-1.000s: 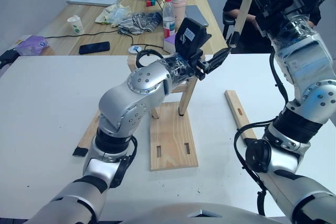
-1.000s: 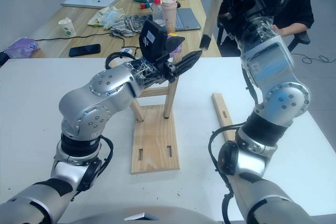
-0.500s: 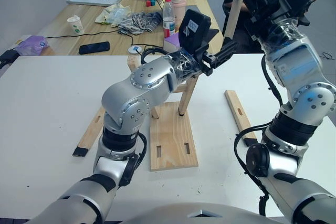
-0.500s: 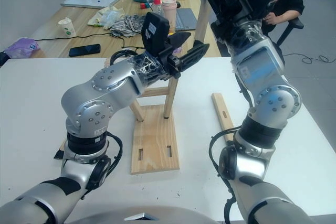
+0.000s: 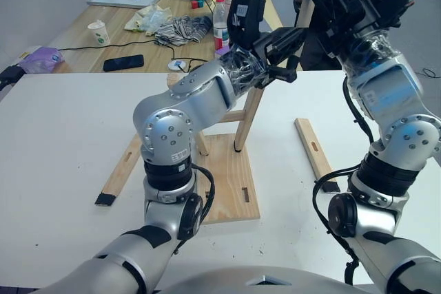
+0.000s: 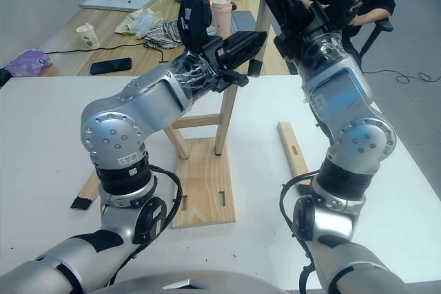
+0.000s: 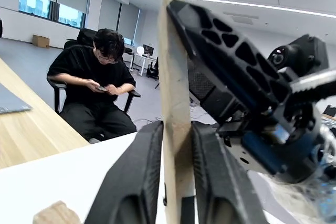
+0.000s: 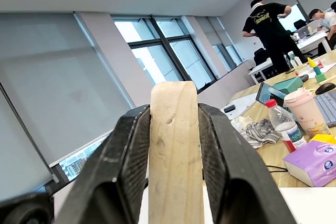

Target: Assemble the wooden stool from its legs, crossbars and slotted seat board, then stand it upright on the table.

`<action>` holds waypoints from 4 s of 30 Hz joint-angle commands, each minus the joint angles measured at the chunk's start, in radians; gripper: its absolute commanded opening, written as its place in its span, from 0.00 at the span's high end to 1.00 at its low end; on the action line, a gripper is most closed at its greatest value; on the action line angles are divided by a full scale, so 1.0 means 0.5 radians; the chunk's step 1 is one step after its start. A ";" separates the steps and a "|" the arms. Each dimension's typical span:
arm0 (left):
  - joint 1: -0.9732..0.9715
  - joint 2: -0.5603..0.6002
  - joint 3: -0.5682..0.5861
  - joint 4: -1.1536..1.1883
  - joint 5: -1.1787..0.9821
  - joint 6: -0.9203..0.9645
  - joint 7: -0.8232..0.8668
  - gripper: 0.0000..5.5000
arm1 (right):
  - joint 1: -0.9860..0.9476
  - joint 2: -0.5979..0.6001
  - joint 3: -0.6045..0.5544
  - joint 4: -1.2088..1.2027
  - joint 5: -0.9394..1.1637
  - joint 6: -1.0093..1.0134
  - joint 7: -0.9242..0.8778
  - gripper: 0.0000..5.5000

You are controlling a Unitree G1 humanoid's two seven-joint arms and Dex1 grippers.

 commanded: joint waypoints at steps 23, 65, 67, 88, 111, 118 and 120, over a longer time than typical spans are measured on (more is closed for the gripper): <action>0.315 0.601 0.303 0.200 -1.036 0.307 -0.750 0.94 | 0.032 -0.840 -0.071 0.901 1.215 0.860 0.737 0.41; 0.455 0.920 0.067 0.199 -1.074 -0.049 -0.607 0.61 | 0.526 -1.113 0.212 0.523 0.260 0.248 0.860 0.93; 0.455 0.911 0.085 0.165 -1.037 -0.114 -0.602 0.60 | 0.705 -1.029 0.226 0.474 -0.073 0.005 0.870 0.93; 0.520 0.938 0.000 0.058 -0.981 -0.170 -0.716 0.60 | 1.366 -0.162 0.115 0.770 -1.258 -1.373 0.927 0.93; 0.478 0.941 -0.024 0.118 -0.966 -0.161 -0.785 0.60 | 1.320 -0.075 0.127 1.130 -1.557 -1.667 1.058 0.93; 0.484 0.926 -0.017 0.102 -0.996 -0.154 -0.741 0.60 | 1.639 -0.042 0.277 1.413 -1.801 -2.030 1.244 0.93; 0.485 0.922 -0.009 0.112 -1.010 -0.152 -0.725 0.60 | 1.694 -0.054 0.300 1.527 -1.840 -2.068 1.264 0.93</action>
